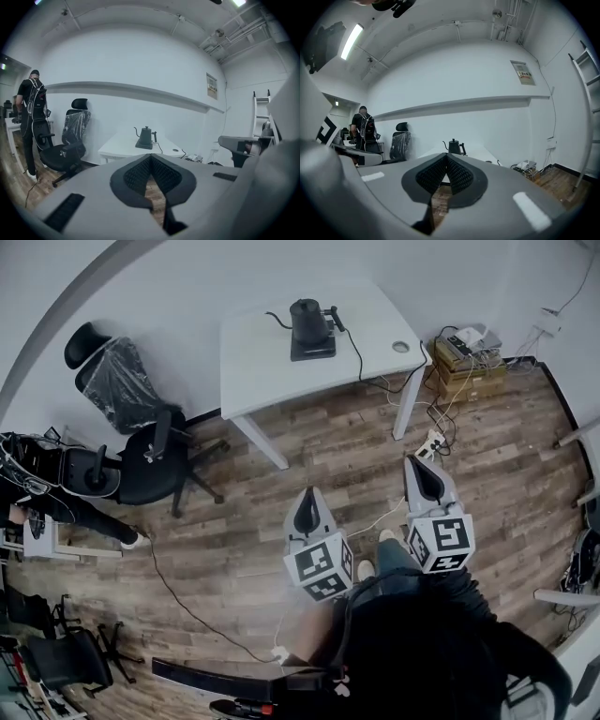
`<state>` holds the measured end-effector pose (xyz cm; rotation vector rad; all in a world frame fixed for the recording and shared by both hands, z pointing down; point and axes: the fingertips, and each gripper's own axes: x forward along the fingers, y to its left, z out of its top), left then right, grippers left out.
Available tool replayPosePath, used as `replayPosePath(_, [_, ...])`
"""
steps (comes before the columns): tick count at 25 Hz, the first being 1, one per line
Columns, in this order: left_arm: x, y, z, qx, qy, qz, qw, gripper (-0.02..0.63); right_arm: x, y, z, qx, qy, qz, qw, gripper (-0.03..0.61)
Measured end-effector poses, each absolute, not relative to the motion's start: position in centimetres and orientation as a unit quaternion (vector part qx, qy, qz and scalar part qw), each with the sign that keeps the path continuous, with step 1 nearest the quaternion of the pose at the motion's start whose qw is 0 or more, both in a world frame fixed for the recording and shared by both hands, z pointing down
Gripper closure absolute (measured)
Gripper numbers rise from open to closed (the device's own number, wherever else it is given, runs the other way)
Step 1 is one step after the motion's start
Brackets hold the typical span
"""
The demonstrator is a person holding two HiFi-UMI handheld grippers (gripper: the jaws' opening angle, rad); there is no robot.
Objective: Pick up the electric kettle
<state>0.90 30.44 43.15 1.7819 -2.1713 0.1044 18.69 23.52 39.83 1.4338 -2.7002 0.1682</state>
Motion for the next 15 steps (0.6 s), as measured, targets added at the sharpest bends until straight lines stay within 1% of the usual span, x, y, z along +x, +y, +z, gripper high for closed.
replayPosePath(7, [-2.1, 25.0, 44.2, 0.608, -0.775, 0.034, 0.171, 0.614, 15.8, 16.7, 40.6, 0.455, -0.888, 0.053, 0.042, 0.577])
replayPosePath(15, [-5.9, 13.7, 43.6, 0.596, -0.784, 0.033, 0.172, 0.614, 12.2, 5.2, 40.3, 0.446, -0.892, 0.055, 0.047, 0.577])
